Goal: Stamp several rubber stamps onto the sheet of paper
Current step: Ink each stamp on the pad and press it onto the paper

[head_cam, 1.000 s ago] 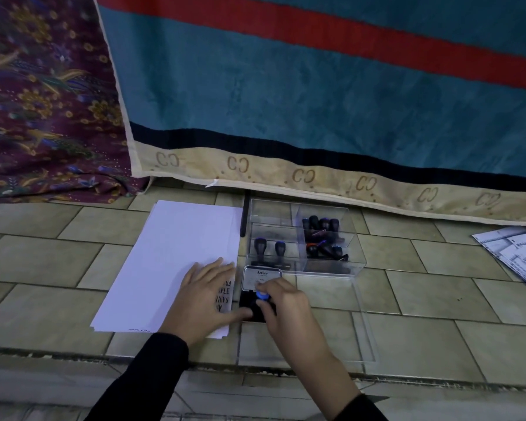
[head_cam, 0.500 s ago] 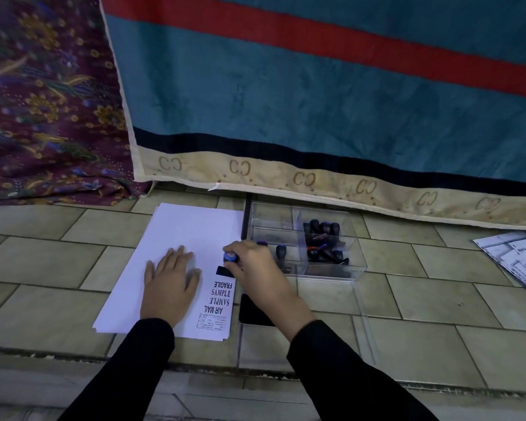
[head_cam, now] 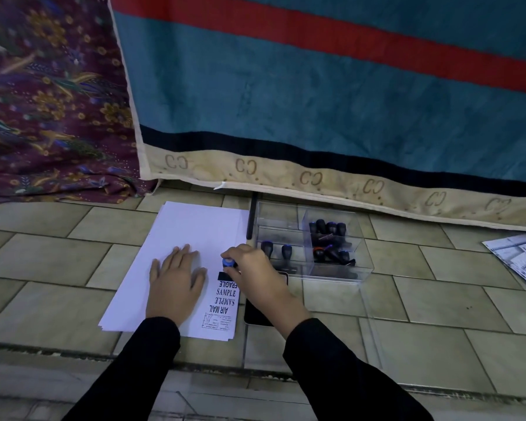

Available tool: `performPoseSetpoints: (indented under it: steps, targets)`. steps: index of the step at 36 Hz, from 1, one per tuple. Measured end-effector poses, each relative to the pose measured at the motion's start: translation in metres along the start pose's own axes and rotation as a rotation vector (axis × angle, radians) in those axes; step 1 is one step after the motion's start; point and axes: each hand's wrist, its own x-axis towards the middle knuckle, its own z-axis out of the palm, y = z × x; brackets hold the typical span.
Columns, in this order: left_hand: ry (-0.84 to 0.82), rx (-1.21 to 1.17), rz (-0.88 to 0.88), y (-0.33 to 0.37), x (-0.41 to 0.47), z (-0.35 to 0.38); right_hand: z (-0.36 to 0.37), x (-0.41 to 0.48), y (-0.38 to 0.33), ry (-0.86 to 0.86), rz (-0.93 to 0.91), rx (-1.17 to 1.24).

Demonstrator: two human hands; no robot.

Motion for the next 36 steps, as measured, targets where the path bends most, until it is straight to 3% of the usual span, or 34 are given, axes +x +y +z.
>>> performPoseSetpoints:
  steps: [13,31,36]
  targets:
    - [0.005,-0.012,-0.002,0.003,-0.002,-0.002,0.014,-0.004,-0.003,0.014,0.016,-0.059]
    - [-0.009,-0.078,-0.016,0.0,0.0,-0.006,0.009,0.01,0.003,0.051,0.096,0.107]
    - [0.007,-0.096,-0.013,-0.002,0.0,-0.005,-0.026,0.011,0.021,0.31,0.163,0.263]
